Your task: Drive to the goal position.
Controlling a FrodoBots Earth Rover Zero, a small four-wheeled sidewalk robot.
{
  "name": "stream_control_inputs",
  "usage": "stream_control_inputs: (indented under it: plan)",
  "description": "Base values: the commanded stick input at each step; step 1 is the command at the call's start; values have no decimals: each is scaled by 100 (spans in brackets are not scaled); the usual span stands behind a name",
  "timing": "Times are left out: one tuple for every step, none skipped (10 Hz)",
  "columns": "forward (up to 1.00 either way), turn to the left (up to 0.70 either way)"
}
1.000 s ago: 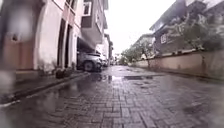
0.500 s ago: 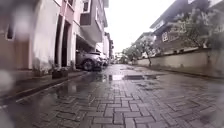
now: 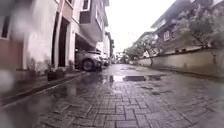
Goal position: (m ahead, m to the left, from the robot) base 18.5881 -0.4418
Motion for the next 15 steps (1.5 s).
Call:
stream_control_inputs:
  plan:
    - [70,0]
    - [70,0]
    - [70,0]
    - [70,0]
    - [70,0]
    - [70,0]
    - [70,0]
    - [70,0]
    - [70,0]
    - [70,0]
    - [70,0]
    - [70,0]
    - [70,0]
    - [70,0]
    - [70,0]
